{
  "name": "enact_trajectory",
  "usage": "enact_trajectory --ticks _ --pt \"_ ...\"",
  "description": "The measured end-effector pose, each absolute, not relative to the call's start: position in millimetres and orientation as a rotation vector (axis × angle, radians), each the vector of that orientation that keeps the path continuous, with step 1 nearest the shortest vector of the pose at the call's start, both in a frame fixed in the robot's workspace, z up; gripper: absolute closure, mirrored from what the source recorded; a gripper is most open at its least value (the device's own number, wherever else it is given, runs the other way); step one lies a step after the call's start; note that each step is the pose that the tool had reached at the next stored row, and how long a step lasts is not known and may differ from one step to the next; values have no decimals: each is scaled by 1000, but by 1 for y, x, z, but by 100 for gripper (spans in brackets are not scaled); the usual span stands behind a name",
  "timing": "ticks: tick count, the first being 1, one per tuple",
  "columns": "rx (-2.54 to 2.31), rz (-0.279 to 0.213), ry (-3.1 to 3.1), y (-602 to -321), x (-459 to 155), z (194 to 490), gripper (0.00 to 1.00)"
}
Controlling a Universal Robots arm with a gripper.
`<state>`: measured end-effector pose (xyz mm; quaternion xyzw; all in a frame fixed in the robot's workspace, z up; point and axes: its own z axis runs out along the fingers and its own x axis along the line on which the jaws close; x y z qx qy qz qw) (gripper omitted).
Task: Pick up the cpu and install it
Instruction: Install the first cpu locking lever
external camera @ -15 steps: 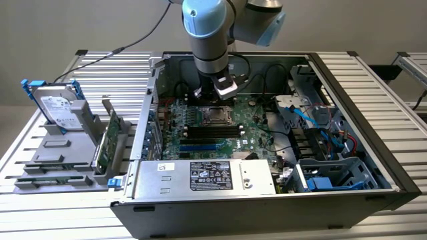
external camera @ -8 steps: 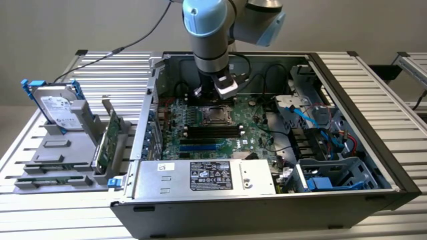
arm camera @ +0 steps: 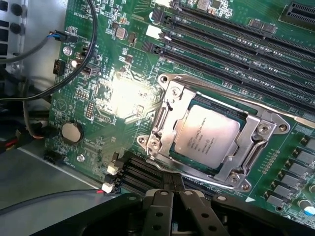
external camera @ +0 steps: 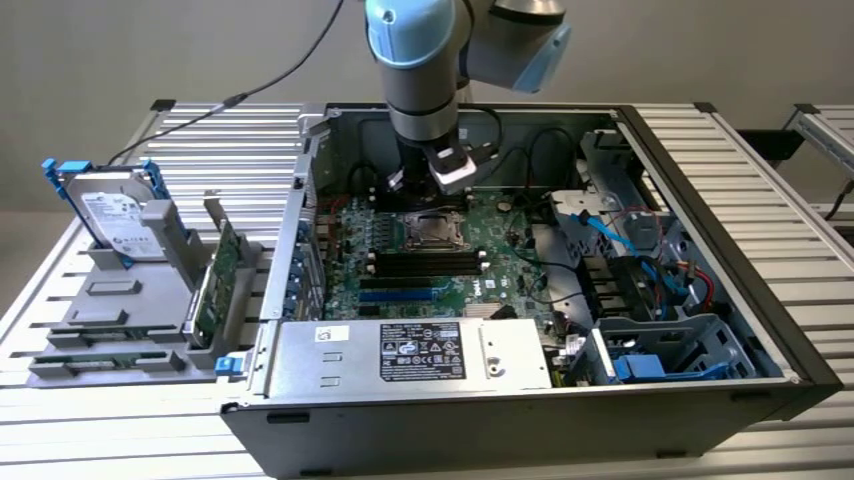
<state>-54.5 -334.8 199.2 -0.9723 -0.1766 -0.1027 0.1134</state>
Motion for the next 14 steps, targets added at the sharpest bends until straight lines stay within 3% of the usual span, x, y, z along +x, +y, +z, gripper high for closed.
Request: enact_trajectory --ticks 14 --pt "-2849 -294 -516 -324 -58 206 89"
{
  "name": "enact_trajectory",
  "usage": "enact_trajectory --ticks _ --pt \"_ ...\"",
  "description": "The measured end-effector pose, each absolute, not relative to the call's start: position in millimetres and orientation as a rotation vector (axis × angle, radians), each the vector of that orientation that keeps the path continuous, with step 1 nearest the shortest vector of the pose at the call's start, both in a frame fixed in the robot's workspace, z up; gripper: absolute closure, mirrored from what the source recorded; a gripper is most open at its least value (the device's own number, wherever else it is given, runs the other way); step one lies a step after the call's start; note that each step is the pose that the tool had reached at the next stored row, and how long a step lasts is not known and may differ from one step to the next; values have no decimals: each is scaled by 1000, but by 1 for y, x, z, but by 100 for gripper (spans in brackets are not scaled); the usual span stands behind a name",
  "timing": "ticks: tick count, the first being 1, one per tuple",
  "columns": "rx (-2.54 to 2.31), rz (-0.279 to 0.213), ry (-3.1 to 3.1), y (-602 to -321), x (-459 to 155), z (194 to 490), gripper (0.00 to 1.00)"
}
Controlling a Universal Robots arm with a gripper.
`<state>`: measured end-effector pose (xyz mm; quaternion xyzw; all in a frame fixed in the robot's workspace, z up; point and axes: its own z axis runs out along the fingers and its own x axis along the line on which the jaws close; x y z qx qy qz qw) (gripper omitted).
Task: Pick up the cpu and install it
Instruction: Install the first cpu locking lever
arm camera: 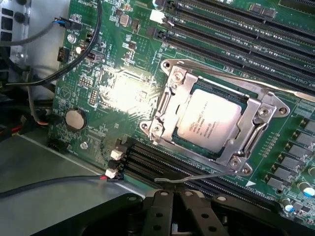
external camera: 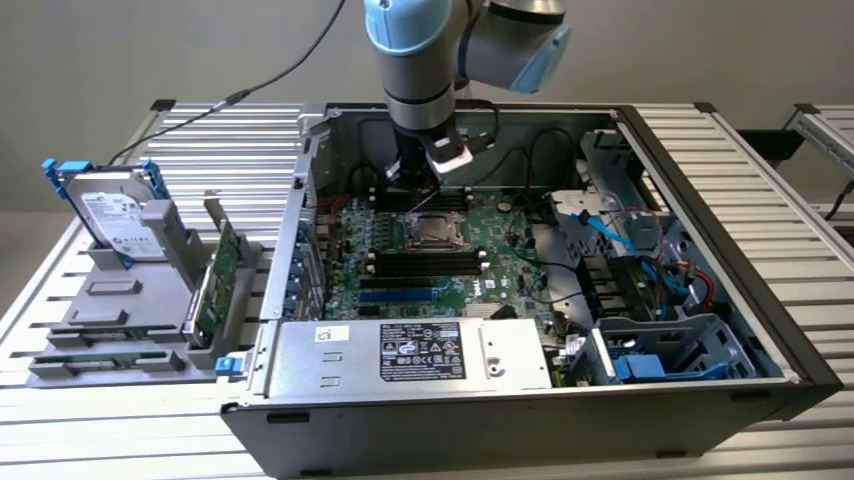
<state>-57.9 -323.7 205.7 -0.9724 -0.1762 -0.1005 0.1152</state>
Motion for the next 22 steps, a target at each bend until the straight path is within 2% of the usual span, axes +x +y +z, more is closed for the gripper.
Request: enact_trajectory --ticks 14,22 --pt "-2806 -297 -502 -323 -71 229 89" --pt "-2806 -294 -502 -323 -94 231 89"
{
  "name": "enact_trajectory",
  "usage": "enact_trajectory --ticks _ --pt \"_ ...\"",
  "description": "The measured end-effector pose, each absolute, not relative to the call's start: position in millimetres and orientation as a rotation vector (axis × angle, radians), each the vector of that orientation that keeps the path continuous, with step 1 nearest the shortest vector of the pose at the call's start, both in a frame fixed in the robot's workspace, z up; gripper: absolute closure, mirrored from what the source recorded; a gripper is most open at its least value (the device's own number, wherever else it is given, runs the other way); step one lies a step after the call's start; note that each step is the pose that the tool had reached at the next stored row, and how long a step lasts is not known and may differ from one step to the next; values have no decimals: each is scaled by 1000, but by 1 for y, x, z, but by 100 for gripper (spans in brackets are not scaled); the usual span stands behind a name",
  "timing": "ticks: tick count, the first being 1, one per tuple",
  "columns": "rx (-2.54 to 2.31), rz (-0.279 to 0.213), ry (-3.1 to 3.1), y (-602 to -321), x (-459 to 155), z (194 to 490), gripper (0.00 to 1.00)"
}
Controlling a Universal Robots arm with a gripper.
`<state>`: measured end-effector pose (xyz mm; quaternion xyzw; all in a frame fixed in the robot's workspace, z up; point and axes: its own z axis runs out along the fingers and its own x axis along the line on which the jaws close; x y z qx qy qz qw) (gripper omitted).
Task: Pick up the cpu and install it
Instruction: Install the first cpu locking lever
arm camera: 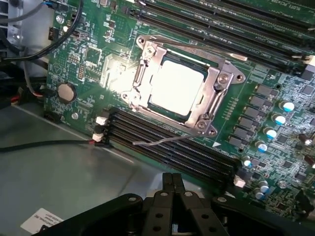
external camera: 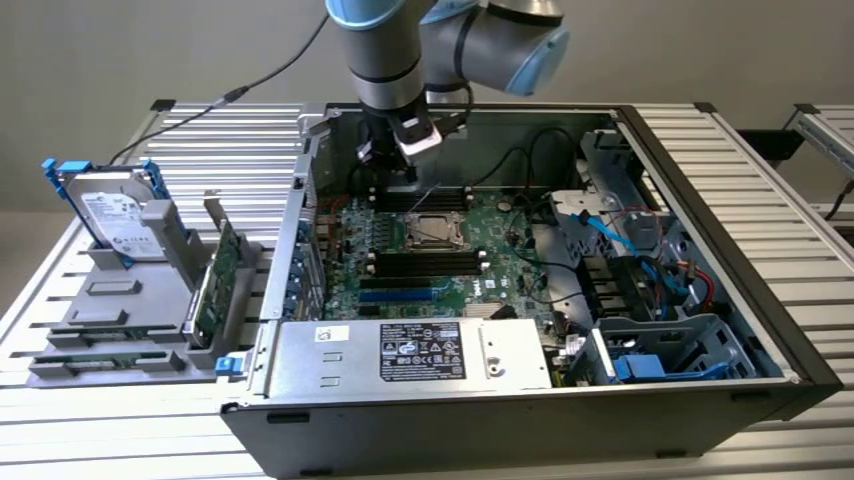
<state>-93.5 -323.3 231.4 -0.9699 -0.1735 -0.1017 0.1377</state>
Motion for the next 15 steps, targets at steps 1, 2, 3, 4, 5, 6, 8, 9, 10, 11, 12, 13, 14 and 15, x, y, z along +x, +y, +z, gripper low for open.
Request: enact_trajectory --ticks 1,2,3,4,5,6,8,9,10,11,12,13,14,15 --pt "-2806 -294 -502 -324 -95 231 89" --pt "-2806 -294 -502 -326 -97 231 89" --pt "-2806 -294 -502 -328 -98 231 89" --pt "-2806 -294 -502 -332 -98 231 89" --pt "-2805 -294 -502 -335 -99 231 89" --pt "-2805 -294 -502 -338 -99 231 89" --pt "-2804 -294 -501 -342 -99 231 89" --pt "-2803 -295 -501 -344 -99 231 89" --pt "-2801 -295 -500 -345 -99 231 89" --pt "-2799 -295 -500 -346 -99 231 89" --pt "-2798 -296 -499 -347 -99 231 89" --pt "-2797 -296 -499 -348 -99 230 89" --pt "-2796 -296 -499 -349 -99 229 89" --pt "-2796 -296 -499 -350 -99 228 89"
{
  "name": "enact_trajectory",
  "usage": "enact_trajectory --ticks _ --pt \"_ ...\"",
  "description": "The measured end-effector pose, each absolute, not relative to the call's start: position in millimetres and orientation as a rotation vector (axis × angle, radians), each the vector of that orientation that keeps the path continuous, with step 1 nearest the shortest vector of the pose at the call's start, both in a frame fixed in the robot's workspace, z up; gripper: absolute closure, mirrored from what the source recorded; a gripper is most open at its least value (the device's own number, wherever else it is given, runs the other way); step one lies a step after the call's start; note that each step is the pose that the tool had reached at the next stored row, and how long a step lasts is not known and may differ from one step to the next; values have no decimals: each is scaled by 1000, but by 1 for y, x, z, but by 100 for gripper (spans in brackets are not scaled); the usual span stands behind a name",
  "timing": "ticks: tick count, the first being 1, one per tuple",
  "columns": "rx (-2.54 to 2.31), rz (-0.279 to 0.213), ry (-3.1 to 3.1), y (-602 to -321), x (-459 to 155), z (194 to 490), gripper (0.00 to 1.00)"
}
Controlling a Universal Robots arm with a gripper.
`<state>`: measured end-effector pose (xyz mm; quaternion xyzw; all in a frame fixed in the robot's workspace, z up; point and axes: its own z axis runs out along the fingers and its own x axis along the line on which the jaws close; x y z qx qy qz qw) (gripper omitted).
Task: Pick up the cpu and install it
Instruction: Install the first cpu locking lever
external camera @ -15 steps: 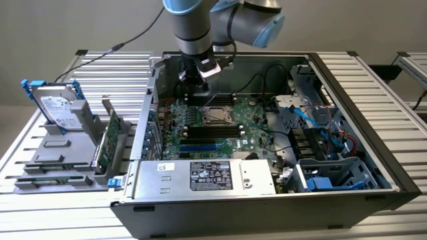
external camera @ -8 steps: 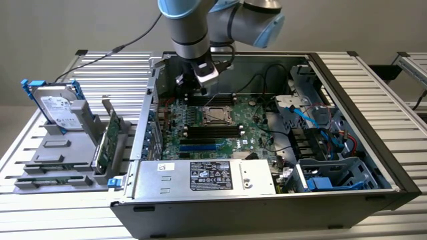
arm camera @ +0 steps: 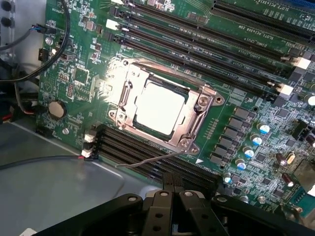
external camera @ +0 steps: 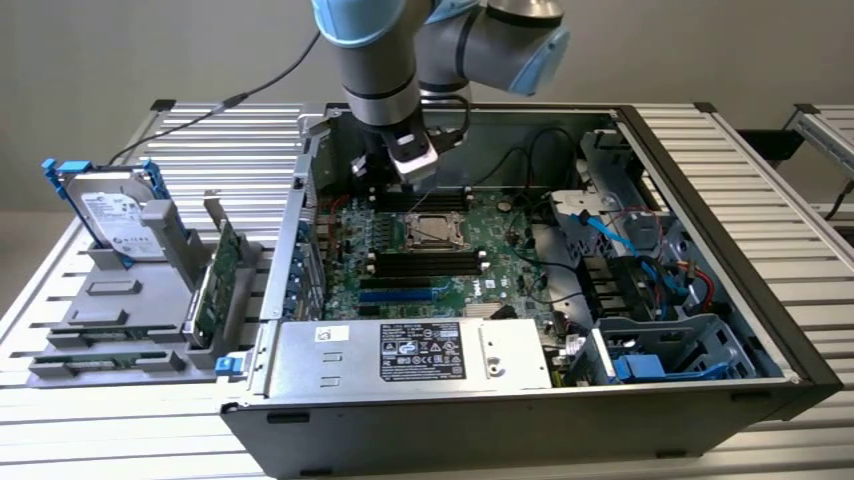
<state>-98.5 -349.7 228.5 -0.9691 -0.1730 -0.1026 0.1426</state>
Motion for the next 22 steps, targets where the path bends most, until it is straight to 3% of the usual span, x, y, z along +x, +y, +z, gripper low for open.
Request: enact_trajectory --ticks 22 --pt "-2794 -299 -499 -352 -95 202 89"
